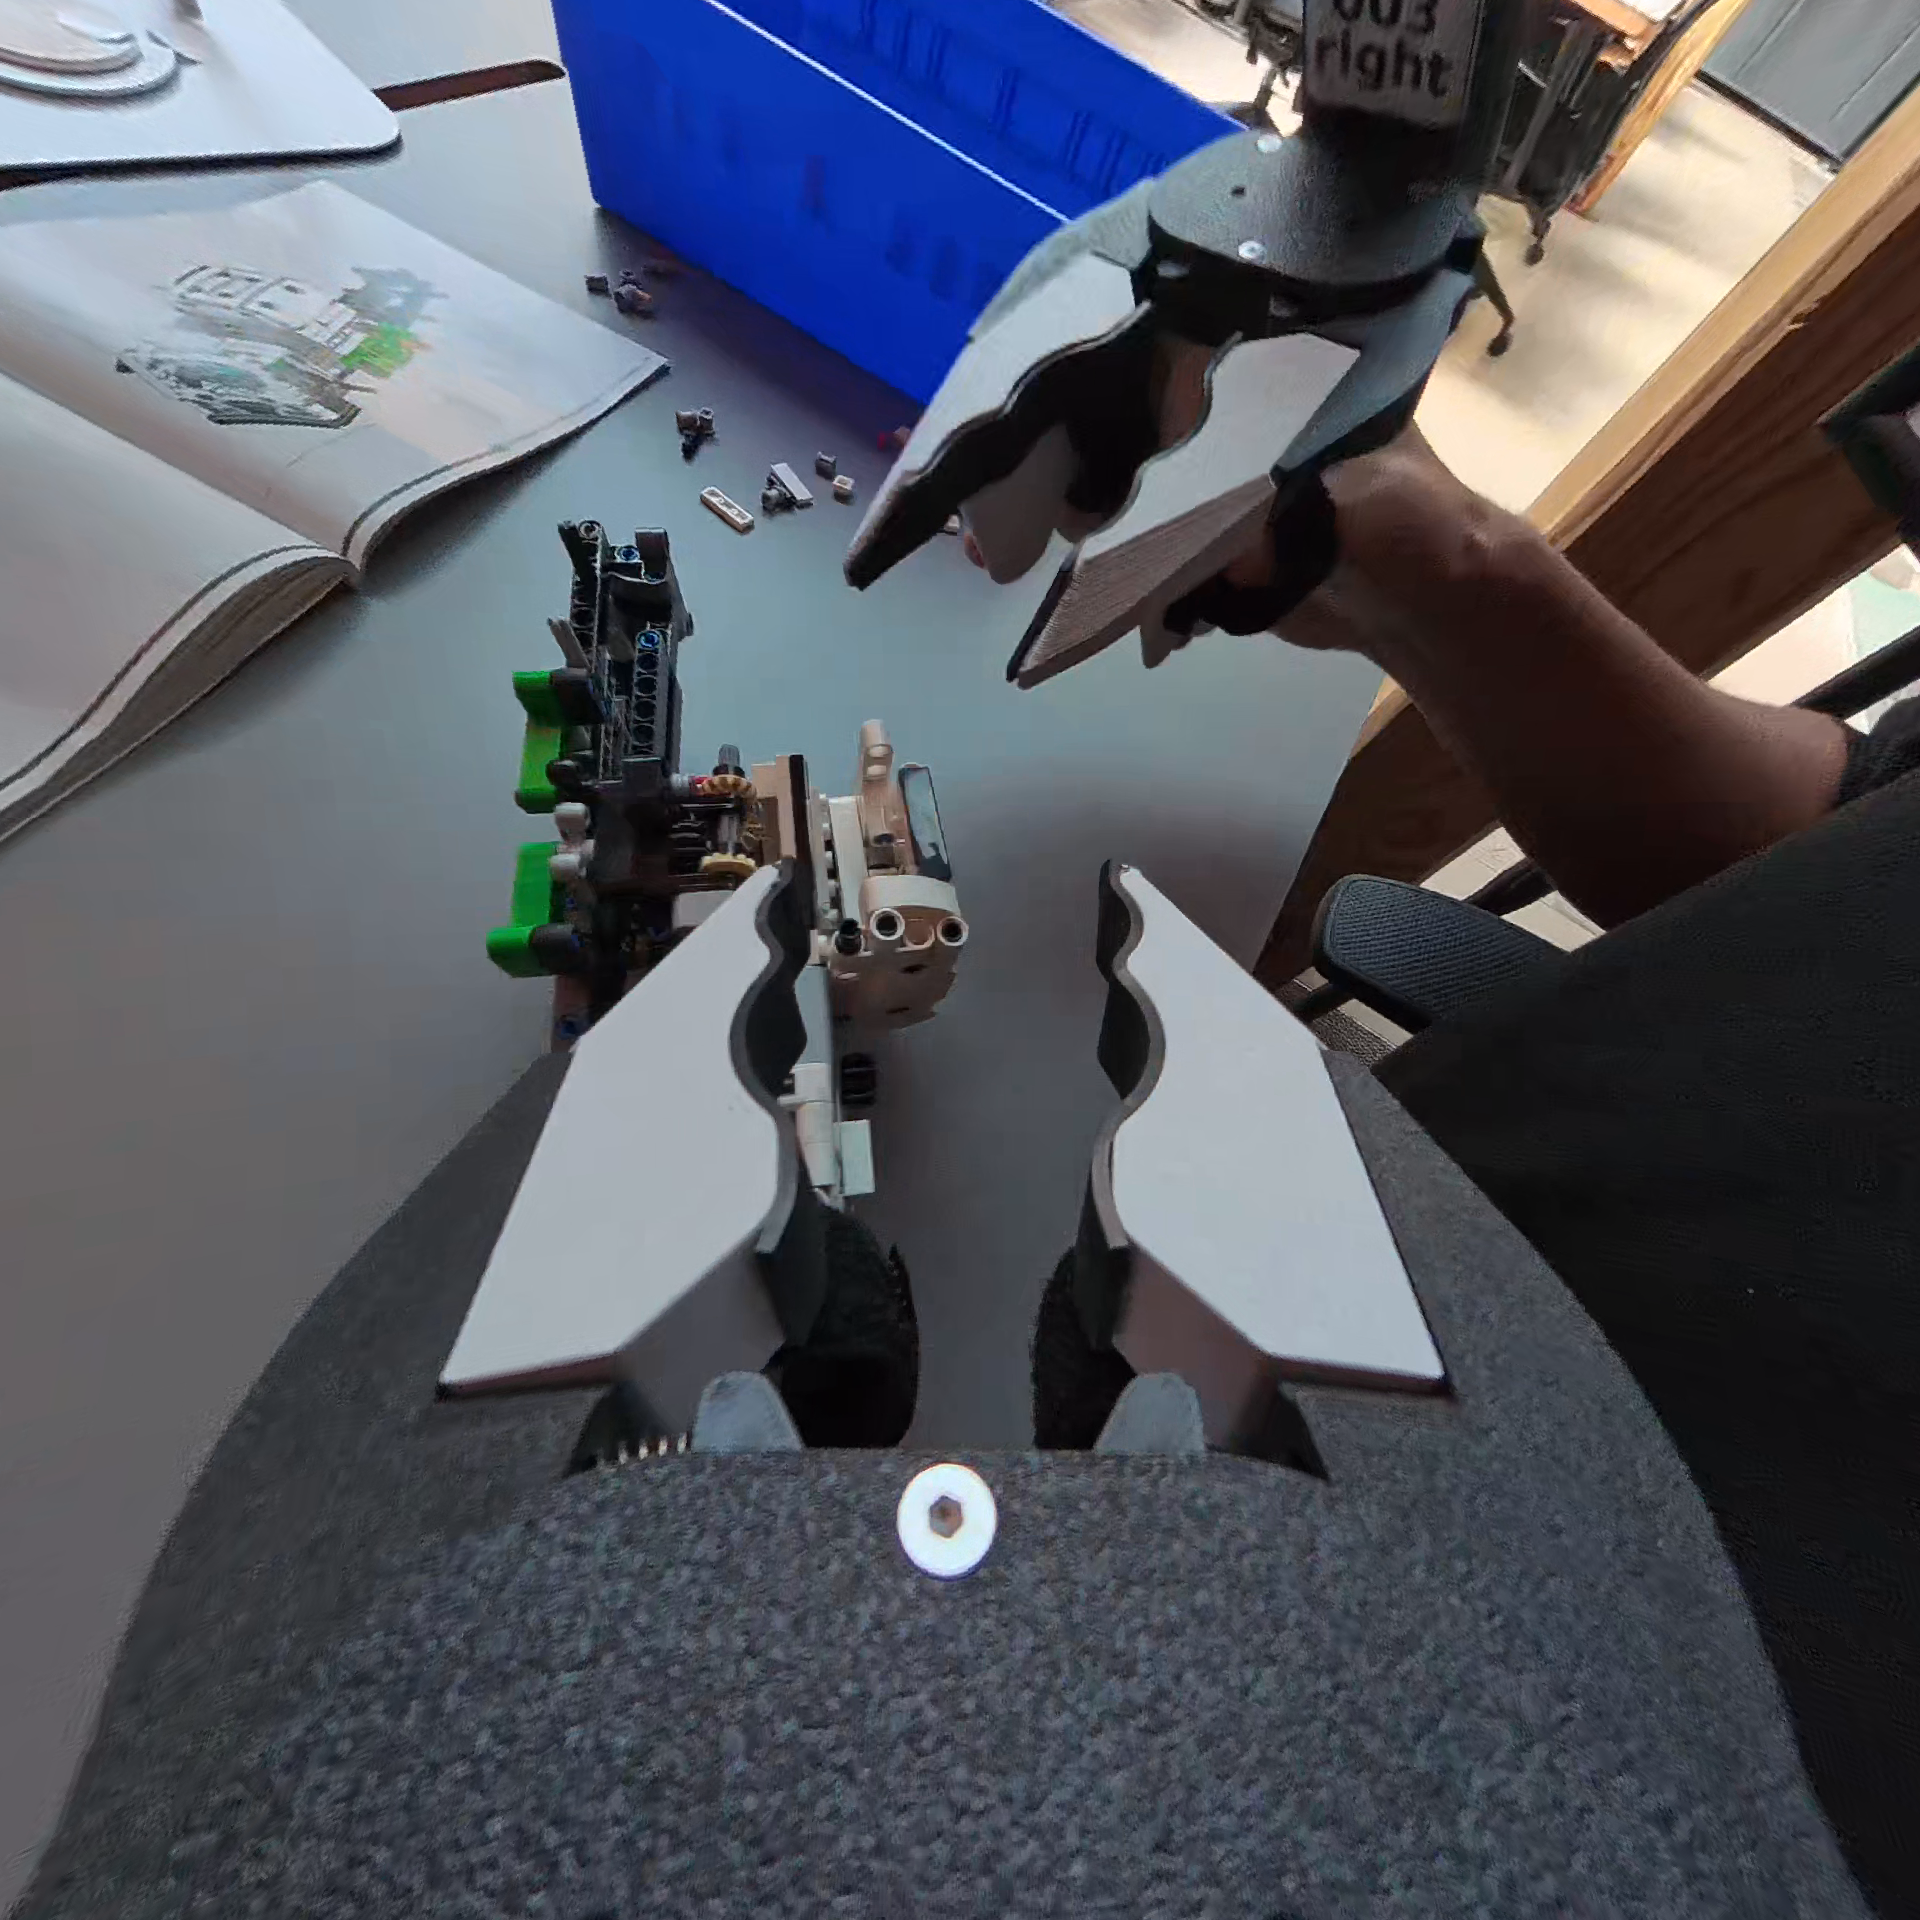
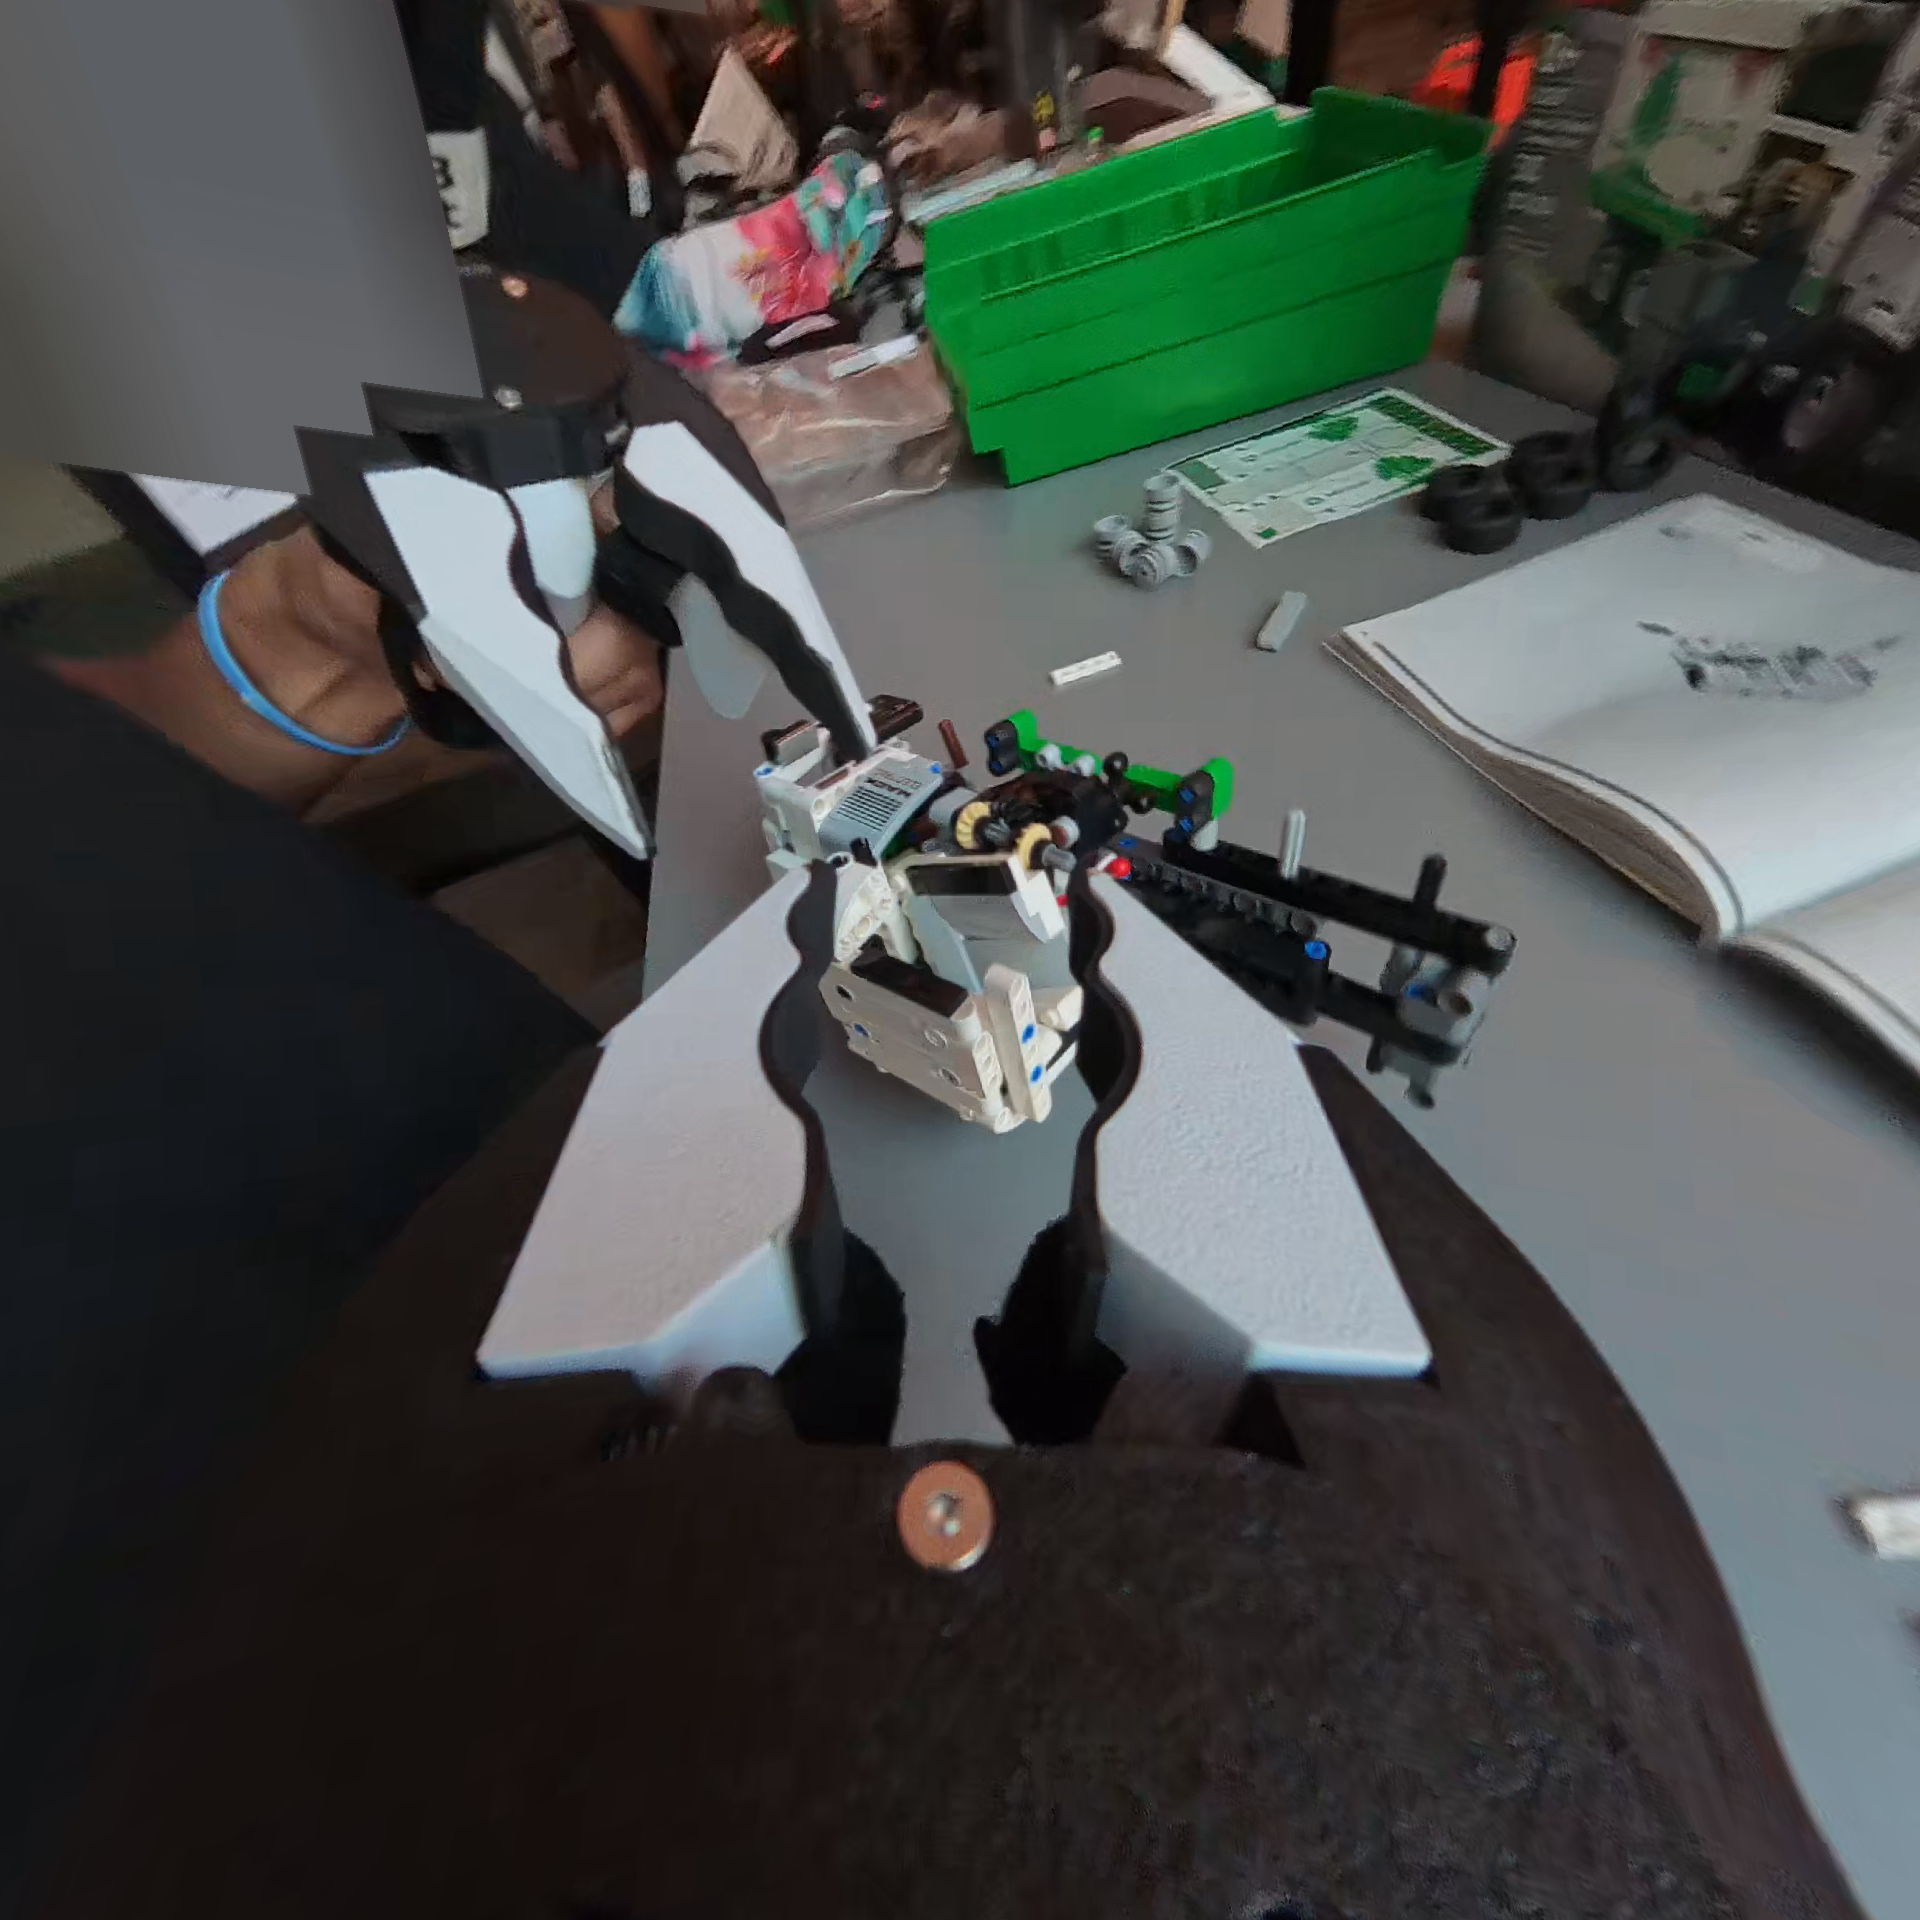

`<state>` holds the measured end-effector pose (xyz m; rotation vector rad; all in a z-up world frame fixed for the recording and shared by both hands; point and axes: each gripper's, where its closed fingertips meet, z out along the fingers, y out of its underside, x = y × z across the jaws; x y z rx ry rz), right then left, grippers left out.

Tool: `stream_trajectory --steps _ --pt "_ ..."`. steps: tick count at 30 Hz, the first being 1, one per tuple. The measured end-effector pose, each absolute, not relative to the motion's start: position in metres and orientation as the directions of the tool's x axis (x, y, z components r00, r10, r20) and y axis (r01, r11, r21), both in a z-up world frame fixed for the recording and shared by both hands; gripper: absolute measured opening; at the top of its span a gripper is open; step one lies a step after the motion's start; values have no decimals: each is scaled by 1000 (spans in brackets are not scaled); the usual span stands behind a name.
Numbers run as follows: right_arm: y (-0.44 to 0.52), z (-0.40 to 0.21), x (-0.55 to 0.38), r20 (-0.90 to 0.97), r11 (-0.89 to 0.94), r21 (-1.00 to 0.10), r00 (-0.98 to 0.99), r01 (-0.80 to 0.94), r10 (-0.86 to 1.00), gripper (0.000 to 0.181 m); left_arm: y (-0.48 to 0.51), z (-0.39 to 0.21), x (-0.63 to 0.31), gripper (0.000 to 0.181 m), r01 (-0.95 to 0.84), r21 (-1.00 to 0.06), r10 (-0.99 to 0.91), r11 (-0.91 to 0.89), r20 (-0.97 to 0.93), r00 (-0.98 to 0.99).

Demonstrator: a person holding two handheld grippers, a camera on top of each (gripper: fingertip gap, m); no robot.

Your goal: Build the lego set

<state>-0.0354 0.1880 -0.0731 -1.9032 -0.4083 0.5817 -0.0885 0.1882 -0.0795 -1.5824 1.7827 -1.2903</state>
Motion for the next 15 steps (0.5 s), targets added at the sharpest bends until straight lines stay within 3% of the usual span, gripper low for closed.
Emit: stream_trajectory --steps 3,9,15 --pt "195 -64 -43 -170 -346 -930 690 124 704 38 188 -82 -89 55 -536 -841 -957 -73 211 -201" --pt "207 -95 -48 35 -221 -852 474 474 880 29 195 -97 -84 55 -553 -833 -988 14 73 -135" --pt "211 -108 -55 5 -186 -830 341 526 940 20 191 -106 -74 57 -558 -829 -992 47 28 -125"
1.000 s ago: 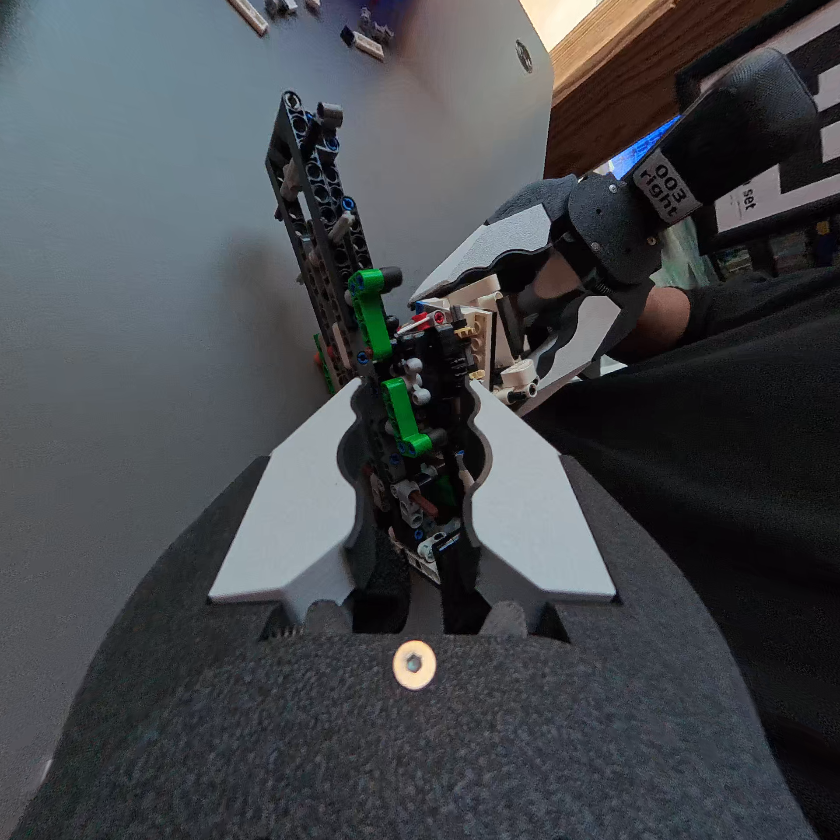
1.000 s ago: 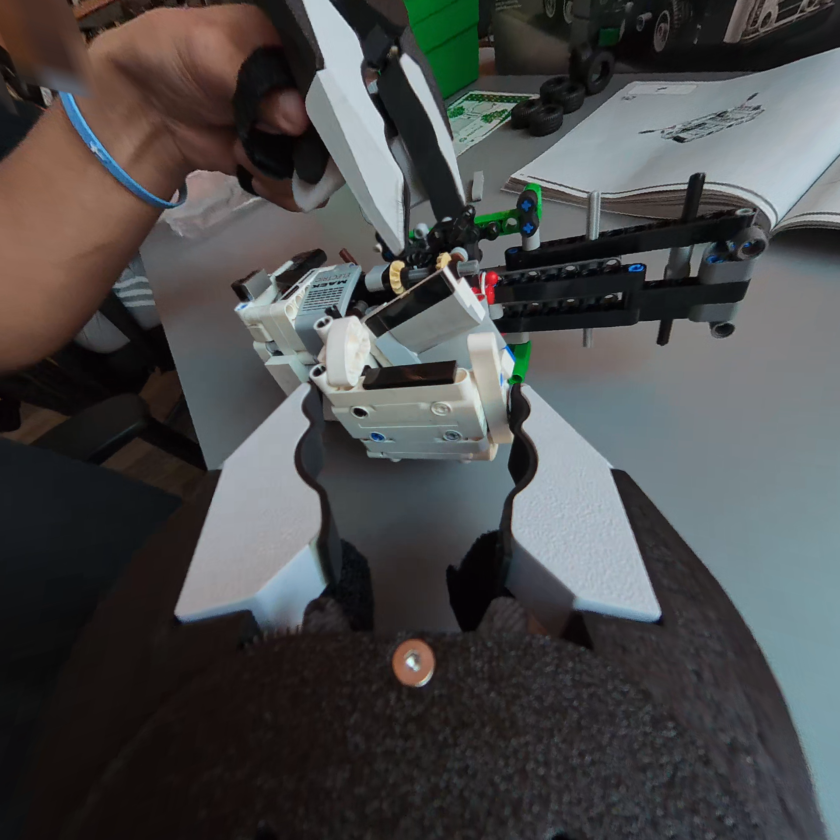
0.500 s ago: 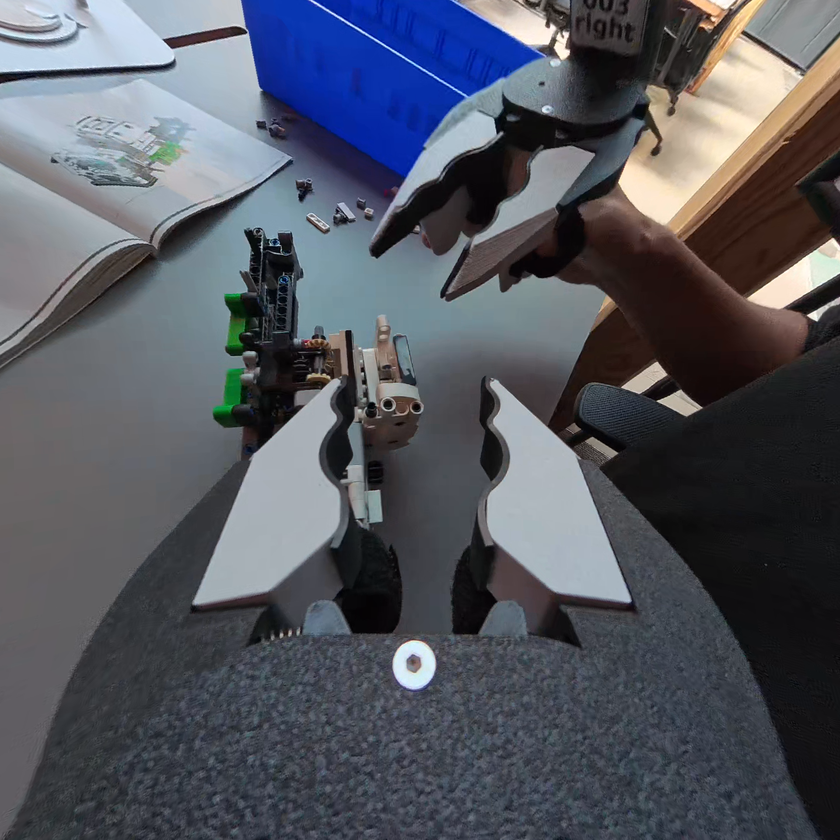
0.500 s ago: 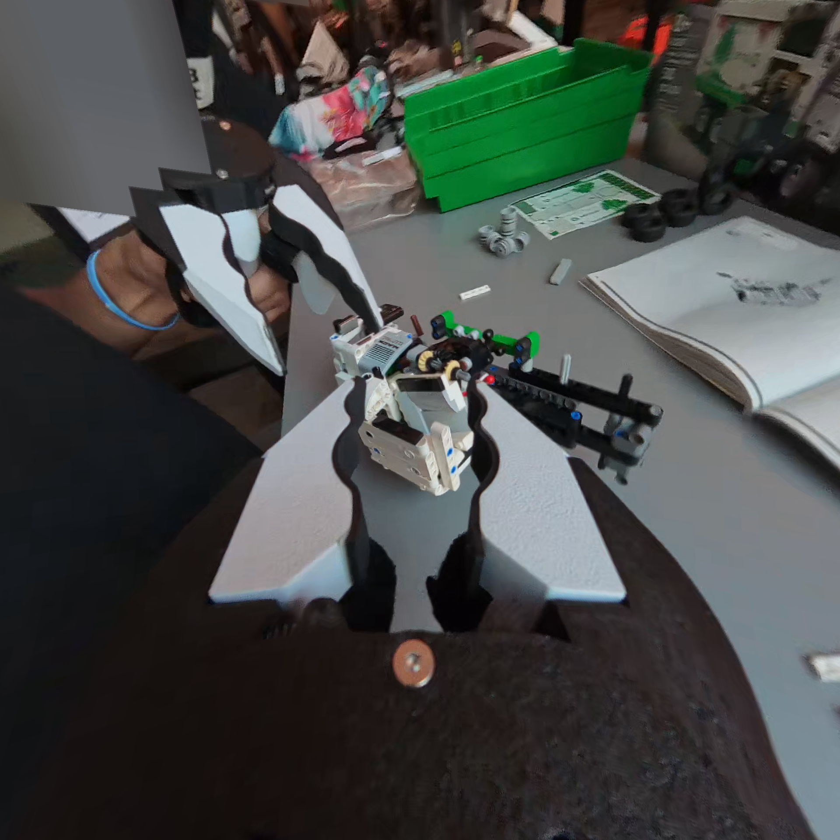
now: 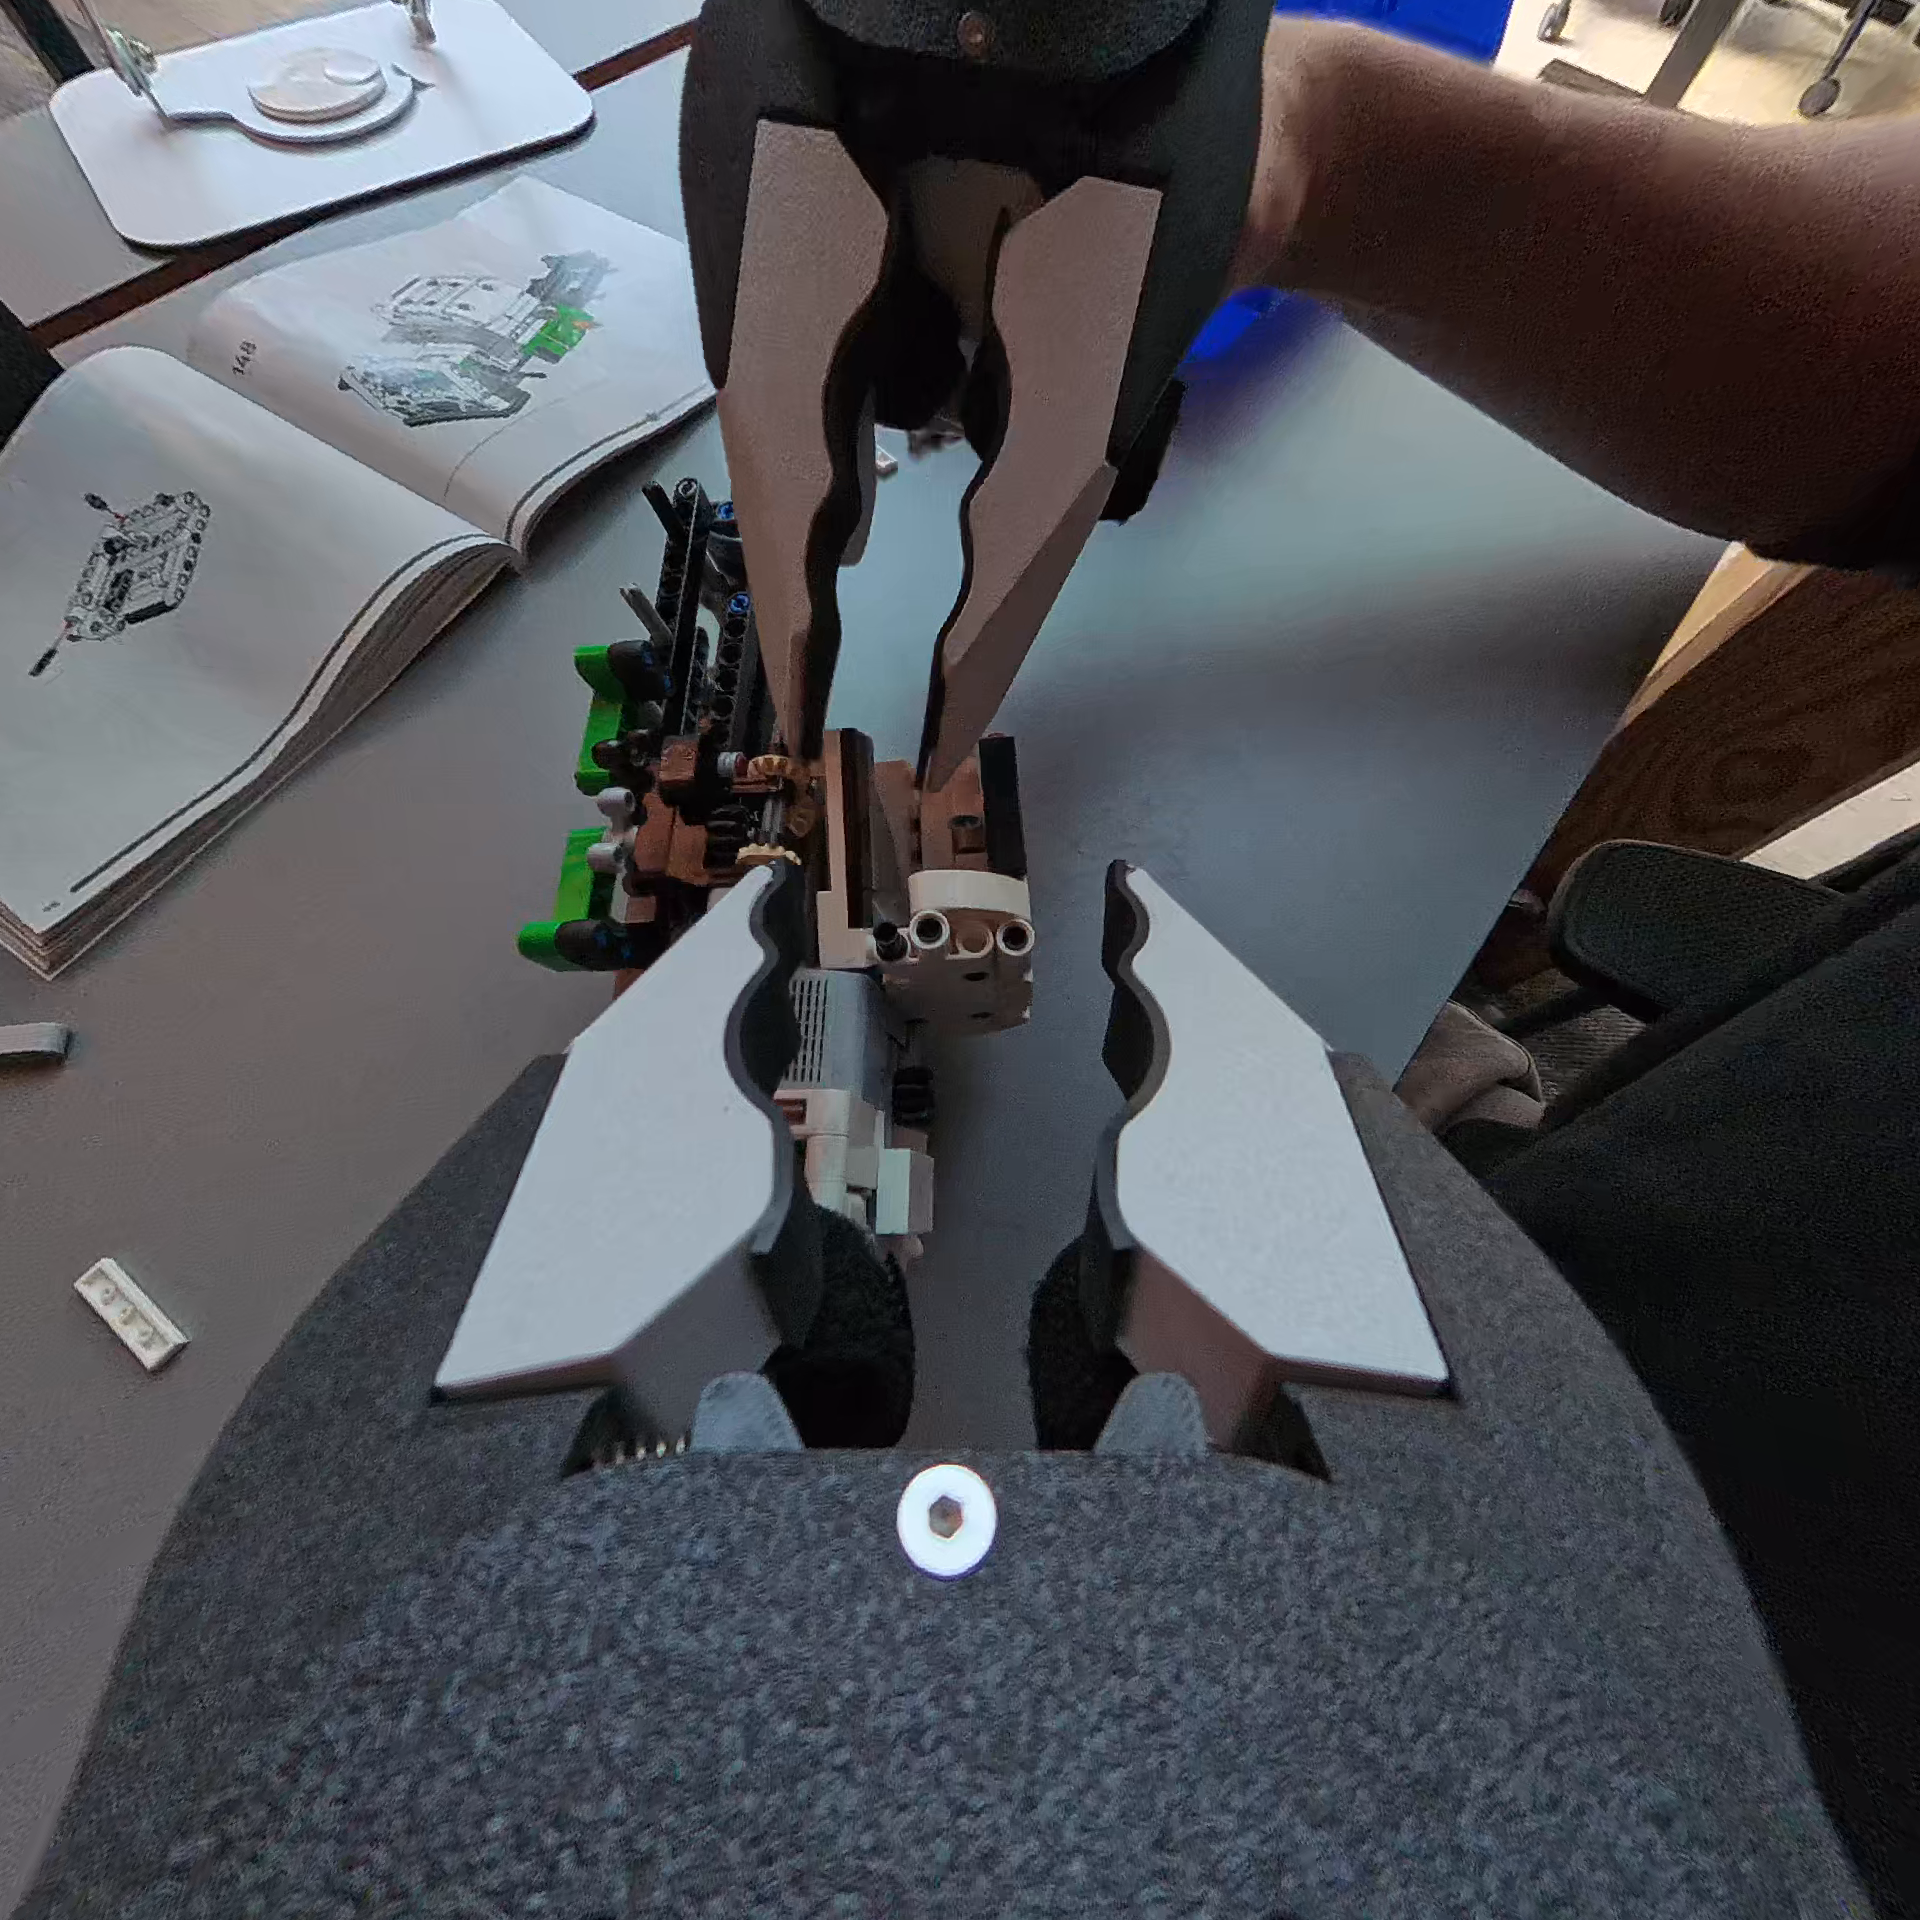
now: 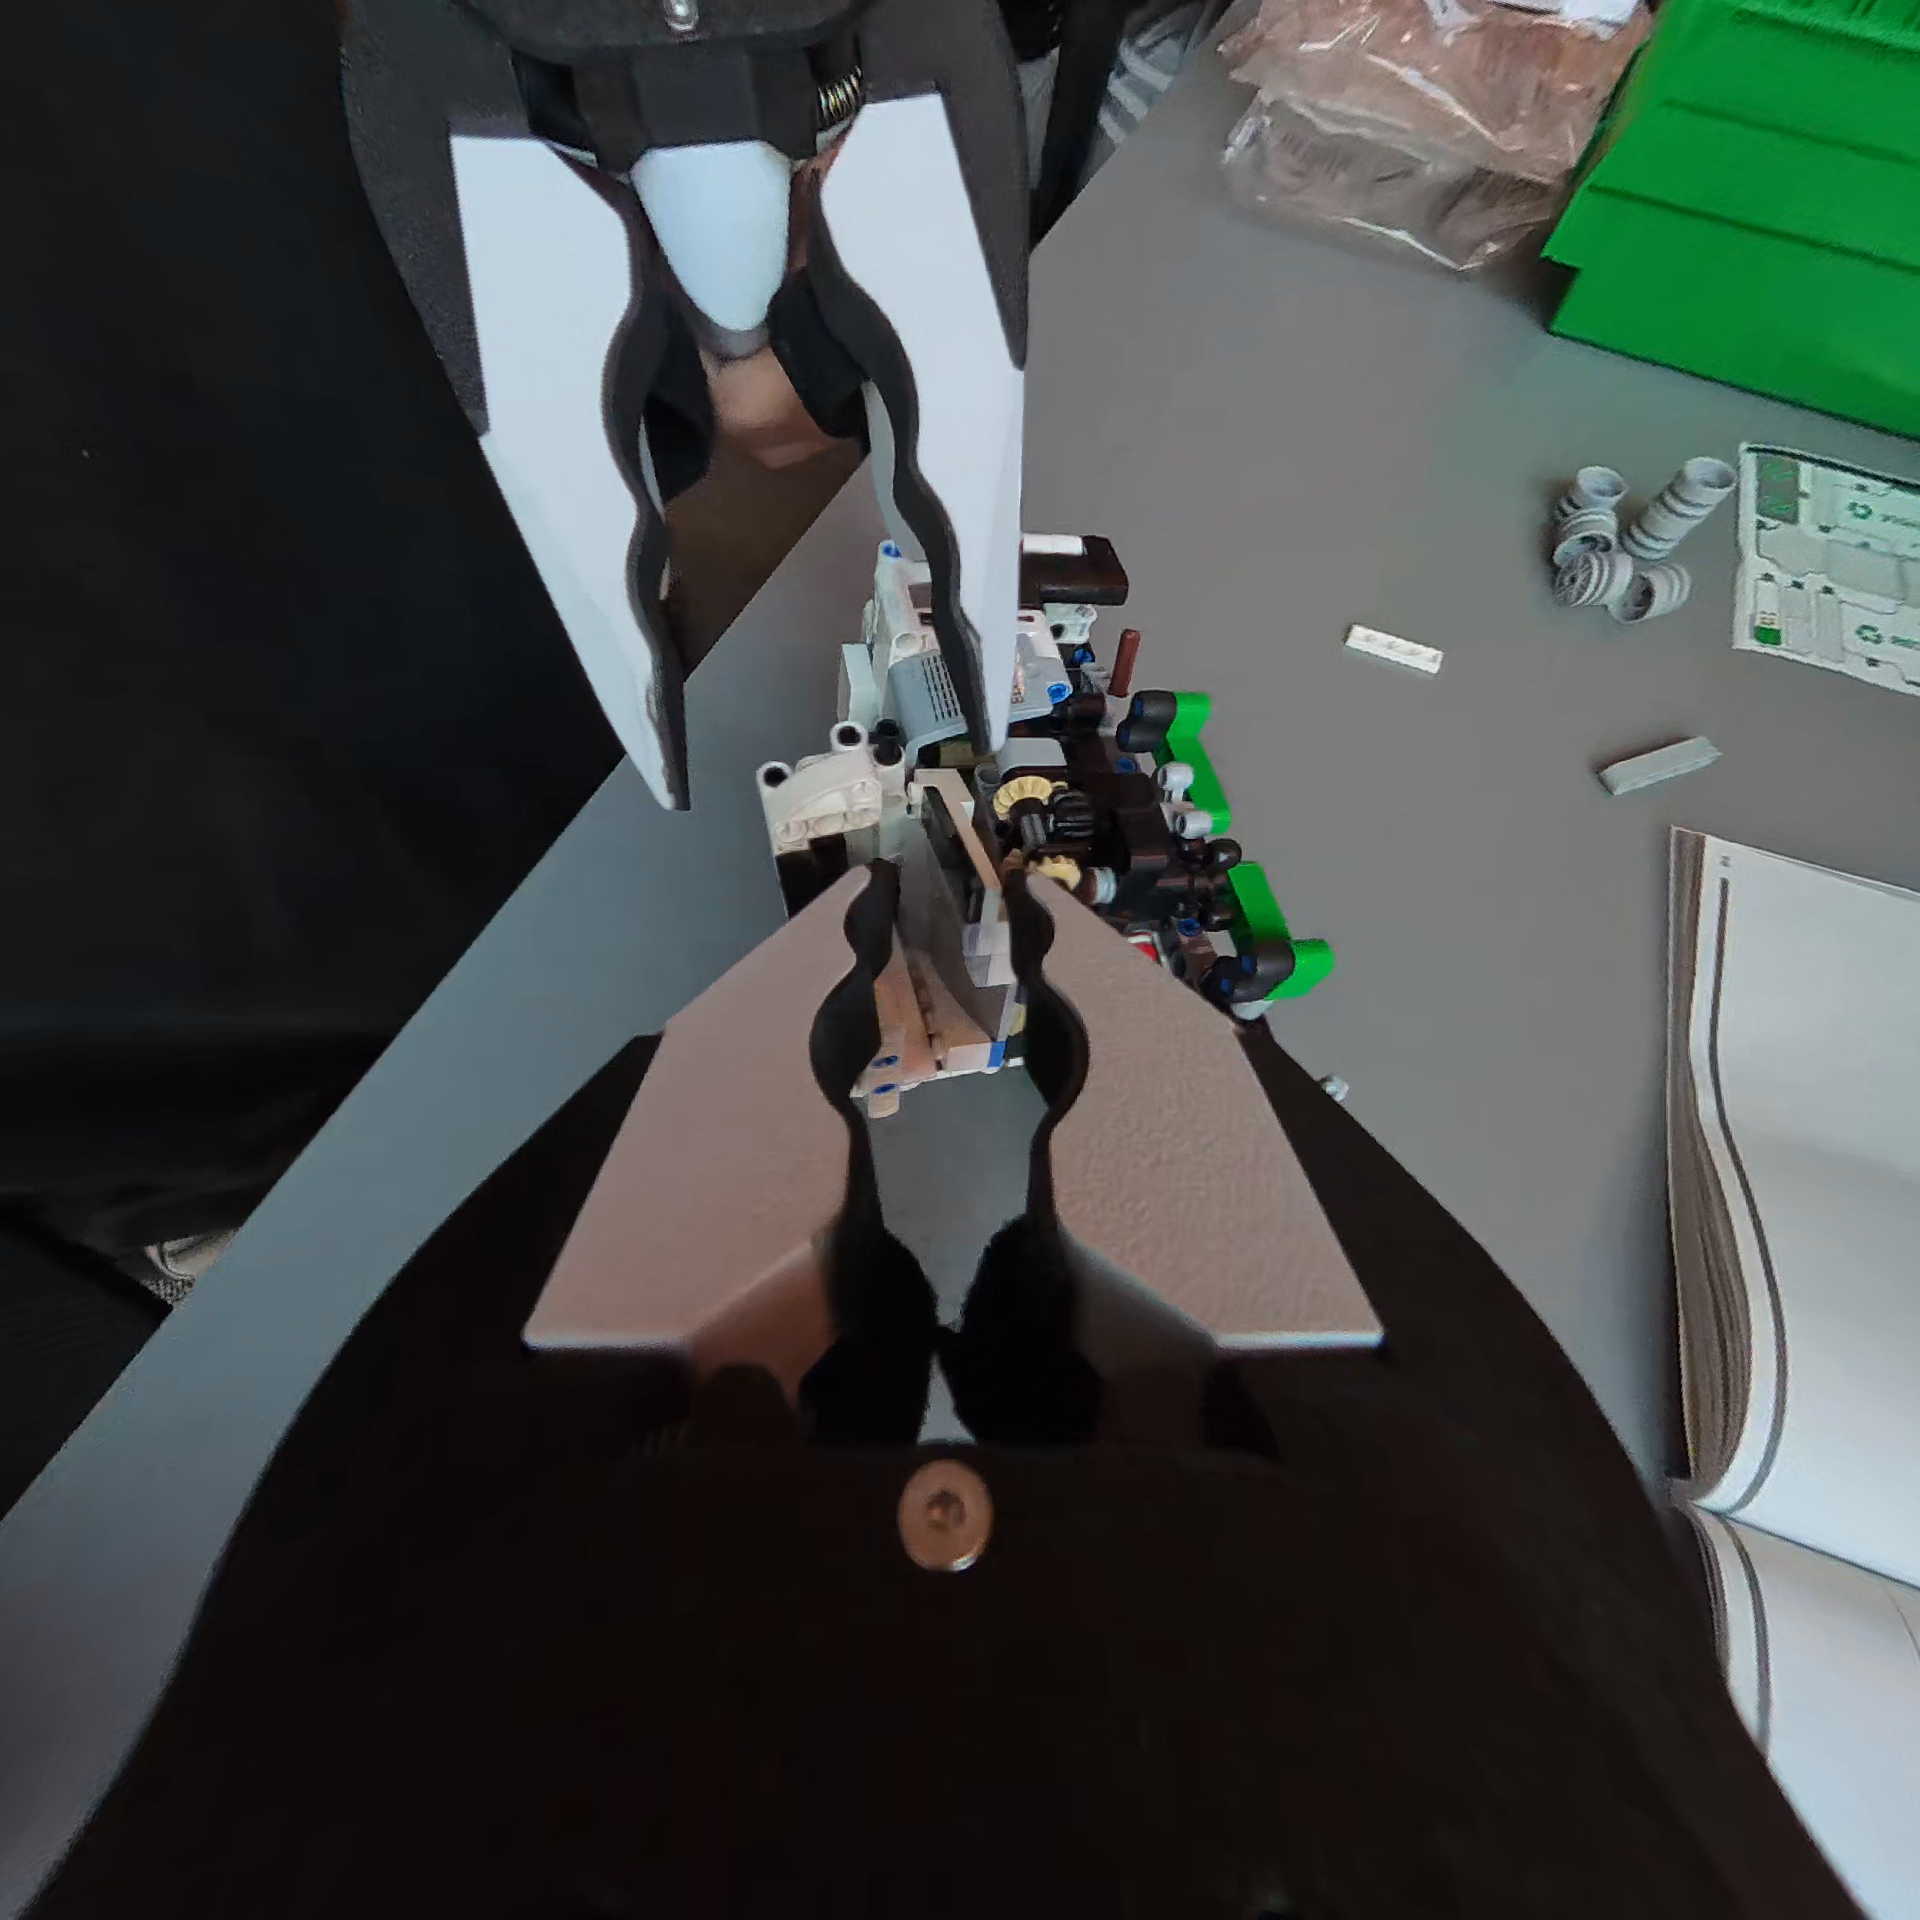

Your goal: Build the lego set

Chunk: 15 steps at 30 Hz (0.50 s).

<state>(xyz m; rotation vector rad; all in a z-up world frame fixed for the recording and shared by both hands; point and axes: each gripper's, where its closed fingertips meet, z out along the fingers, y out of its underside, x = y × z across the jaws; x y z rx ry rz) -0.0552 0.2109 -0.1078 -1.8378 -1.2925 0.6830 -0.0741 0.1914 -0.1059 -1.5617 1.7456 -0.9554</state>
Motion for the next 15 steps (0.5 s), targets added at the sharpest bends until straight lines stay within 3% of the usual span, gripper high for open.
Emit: stream_trajectory --steps 5,9,12,15 --pt "216 -111 -52 115 -104 -831 350 547 930 7 204 -112 -73 53 -592 -798 -993 114 -75 -90" --pt "218 -107 -49 9 -173 -909 433 380 901 5 215 -116 -77 55 -612 -779 -990 138 -104 -90" --pt "218 -96 -51 22 -94 -969 458 228 889 5 217 -119 -78 59 -620 -766 -985 171 -133 -107" --pt "218 -99 -51 28 -72 -978 468 195 883 5 215 -120 -75 54 -621 -754 -977 215 -177 -122"
